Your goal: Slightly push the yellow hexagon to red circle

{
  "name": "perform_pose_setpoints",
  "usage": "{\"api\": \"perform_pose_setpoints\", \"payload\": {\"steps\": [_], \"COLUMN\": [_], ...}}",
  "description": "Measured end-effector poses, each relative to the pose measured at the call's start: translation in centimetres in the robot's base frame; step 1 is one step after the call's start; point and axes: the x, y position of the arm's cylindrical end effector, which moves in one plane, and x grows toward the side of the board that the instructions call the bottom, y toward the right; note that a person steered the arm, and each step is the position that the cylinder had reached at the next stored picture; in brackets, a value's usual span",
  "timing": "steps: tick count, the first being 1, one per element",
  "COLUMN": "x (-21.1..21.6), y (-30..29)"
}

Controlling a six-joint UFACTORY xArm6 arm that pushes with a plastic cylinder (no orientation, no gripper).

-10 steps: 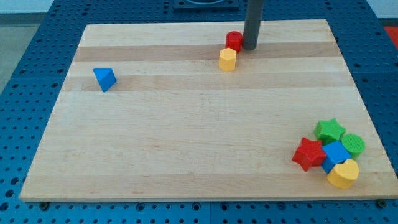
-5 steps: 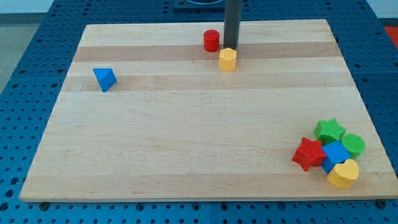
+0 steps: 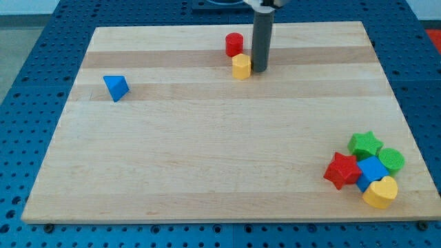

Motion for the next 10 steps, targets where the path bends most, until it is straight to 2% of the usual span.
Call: {"api": "perform_pose_setpoints", "payload": {"steps": [1,3,4,5,7,8,9,10], "x": [0.2,5.7,6.0,2.5,2.5,-0.3,-1.1,0.6], "y": [-1.4,-2.4,-4.8,-4.9,-4.9,-3.9,-3.9,-2.5]}}
